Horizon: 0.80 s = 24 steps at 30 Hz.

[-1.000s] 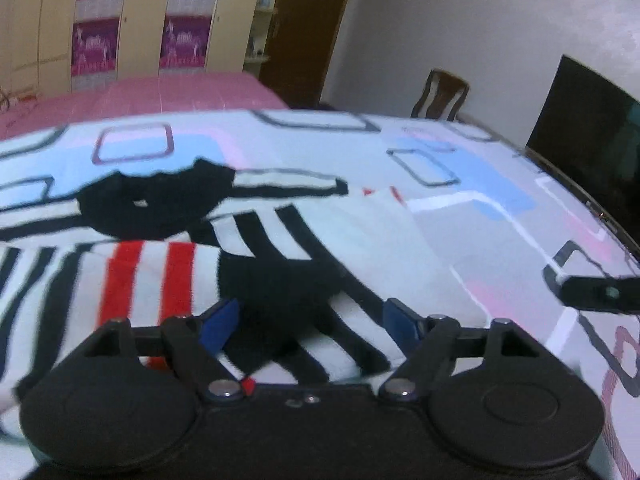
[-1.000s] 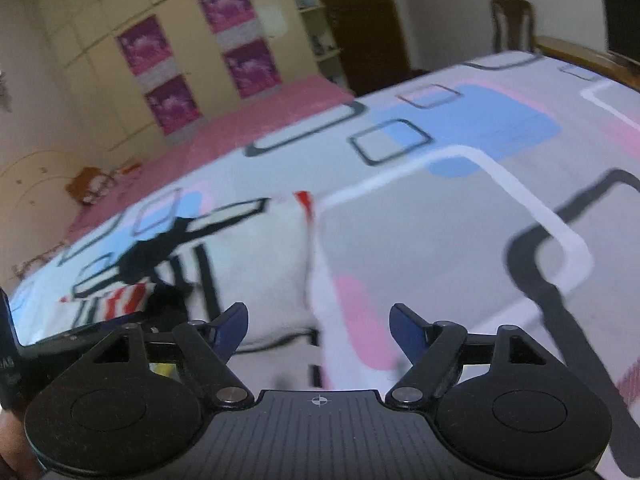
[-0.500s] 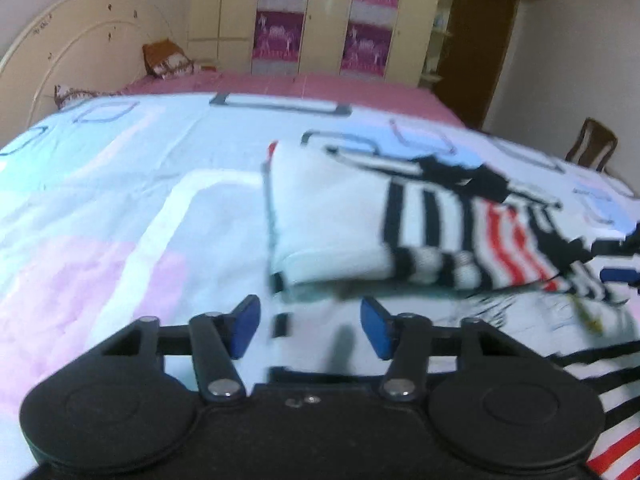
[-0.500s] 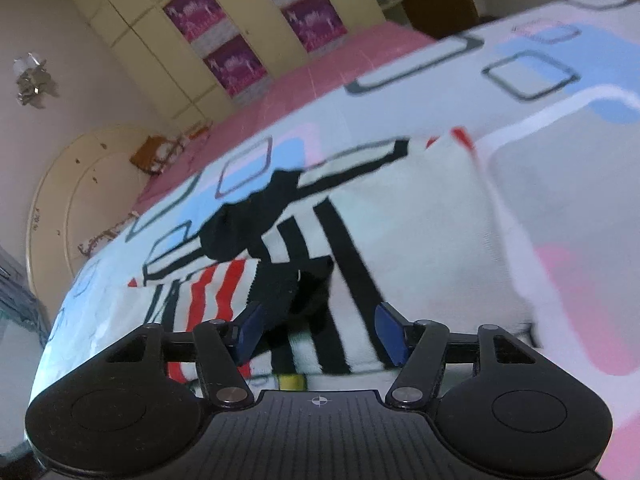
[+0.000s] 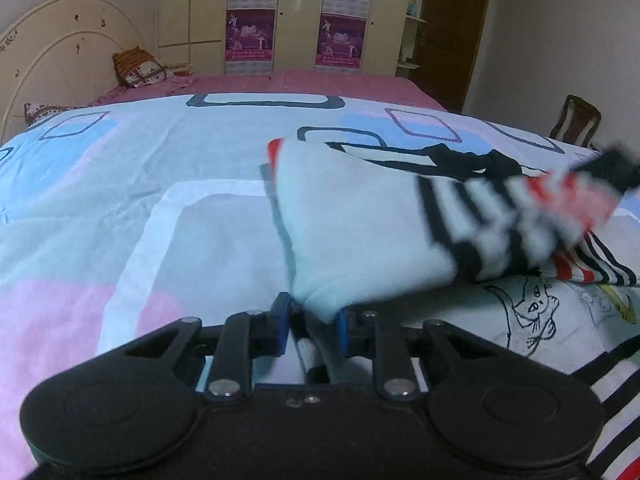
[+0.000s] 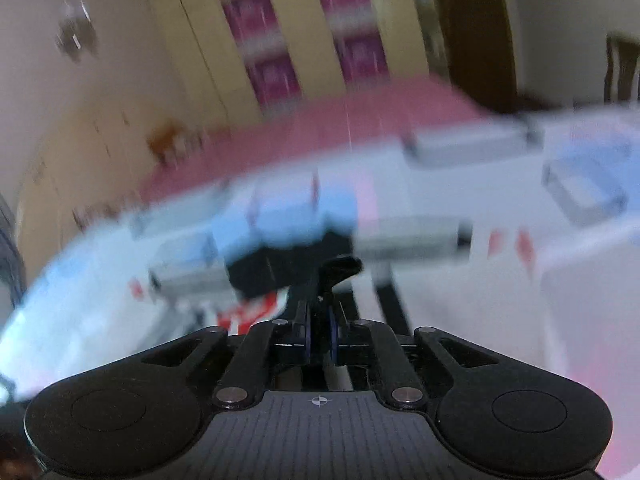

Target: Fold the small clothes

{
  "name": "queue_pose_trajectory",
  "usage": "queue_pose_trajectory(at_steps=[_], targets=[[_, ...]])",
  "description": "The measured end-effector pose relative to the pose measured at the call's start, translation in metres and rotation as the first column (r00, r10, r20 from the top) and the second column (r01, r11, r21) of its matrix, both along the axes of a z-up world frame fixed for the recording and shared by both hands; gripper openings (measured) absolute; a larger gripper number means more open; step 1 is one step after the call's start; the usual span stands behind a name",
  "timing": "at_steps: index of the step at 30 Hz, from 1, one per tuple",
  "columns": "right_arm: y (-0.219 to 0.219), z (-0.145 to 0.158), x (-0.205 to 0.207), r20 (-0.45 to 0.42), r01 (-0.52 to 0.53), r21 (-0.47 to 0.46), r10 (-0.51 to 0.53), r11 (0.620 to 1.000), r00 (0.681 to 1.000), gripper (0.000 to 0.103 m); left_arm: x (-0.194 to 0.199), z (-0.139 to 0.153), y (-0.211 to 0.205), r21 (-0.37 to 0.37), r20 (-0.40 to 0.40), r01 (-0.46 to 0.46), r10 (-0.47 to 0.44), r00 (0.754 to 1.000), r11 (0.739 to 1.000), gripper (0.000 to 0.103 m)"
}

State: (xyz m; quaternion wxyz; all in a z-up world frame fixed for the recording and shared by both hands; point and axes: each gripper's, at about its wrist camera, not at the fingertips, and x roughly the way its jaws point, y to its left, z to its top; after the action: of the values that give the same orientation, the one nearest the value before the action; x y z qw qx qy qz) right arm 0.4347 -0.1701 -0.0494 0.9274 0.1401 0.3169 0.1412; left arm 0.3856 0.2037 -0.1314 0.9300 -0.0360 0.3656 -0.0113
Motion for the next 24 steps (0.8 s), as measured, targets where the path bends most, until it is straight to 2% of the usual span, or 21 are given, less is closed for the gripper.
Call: queue_pose_trajectory(at_steps=[2,3,5,6,8,13,16,17,18,19,21,22,24], targets=[[0.0,0.011,-0.009,0.068,0.003,-0.07,0.002,0.998,0.998,0.008,0.001,0.0,0.0,0.004,-0.002,0.007,-0.007,1.0,1.0,0.023],[0.002,0.002,-0.007,0.036,-0.009,-0.11,0.013,0.994,0.999,0.008,0.002,-0.001,0.0,0.003,-0.003,0.007,-0.007,1.0,1.0,0.023],[0.008,-0.031,0.001,-0.083,-0.041,-0.174,0.027,0.984,0.996,0.008,0.003,0.0,0.002,-0.007,-0.008,0.006,-0.006,1.0,1.0,0.023],[0.006,-0.046,0.002,-0.127,-0.042,-0.156,0.022,0.987,0.992,0.008,0.004,0.0,0.002,-0.008,-0.012,0.007,-0.007,1.0,1.0,0.023],[0.001,-0.059,-0.002,-0.152,-0.011,-0.124,-0.008,0.992,0.988,0.008,0.005,0.0,0.002,-0.006,-0.016,0.01,-0.01,1.0,1.0,0.023],[0.001,-0.074,-0.009,-0.185,-0.002,-0.119,-0.02,0.993,0.983,0.008,0.007,0.0,0.003,-0.011,-0.024,0.021,-0.021,0.999,1.0,0.023],[-0.001,-0.071,-0.008,-0.207,-0.007,-0.117,-0.018,0.993,0.978,0.009,0.006,0.004,0.012,-0.057,-0.057,0.049,-0.052,0.997,0.997,0.03],[-0.003,-0.068,-0.009,-0.219,-0.004,-0.123,-0.024,0.992,0.975,0.029,0.002,0.01,0.018,-0.074,-0.068,0.038,-0.043,0.997,0.997,0.035],[-0.006,-0.061,-0.01,-0.207,0.025,-0.147,-0.055,0.989,0.977,0.041,-0.004,0.017,0.023,-0.088,-0.059,0.021,-0.026,0.998,0.996,0.036],[-0.011,-0.05,-0.018,-0.151,0.062,-0.162,-0.087,0.985,0.985,0.05,-0.014,0.026,0.027,-0.106,-0.021,0.013,-0.015,1.0,0.994,0.037],[-0.018,-0.036,-0.027,-0.087,0.074,-0.139,-0.087,0.988,0.992,0.049,-0.026,0.042,0.022,-0.108,0.056,0.002,0.004,0.998,0.994,0.039],[-0.017,-0.032,-0.03,-0.077,0.068,-0.128,-0.078,0.989,0.994,0.049,-0.025,0.045,0.016,-0.114,0.073,0.011,-0.003,0.997,0.993,0.042],[-0.004,-0.034,-0.028,-0.078,0.007,-0.124,-0.017,0.992,0.997,0.042,-0.014,0.042,-0.006,-0.111,0.087,0.057,-0.047,0.995,0.992,0.047]])
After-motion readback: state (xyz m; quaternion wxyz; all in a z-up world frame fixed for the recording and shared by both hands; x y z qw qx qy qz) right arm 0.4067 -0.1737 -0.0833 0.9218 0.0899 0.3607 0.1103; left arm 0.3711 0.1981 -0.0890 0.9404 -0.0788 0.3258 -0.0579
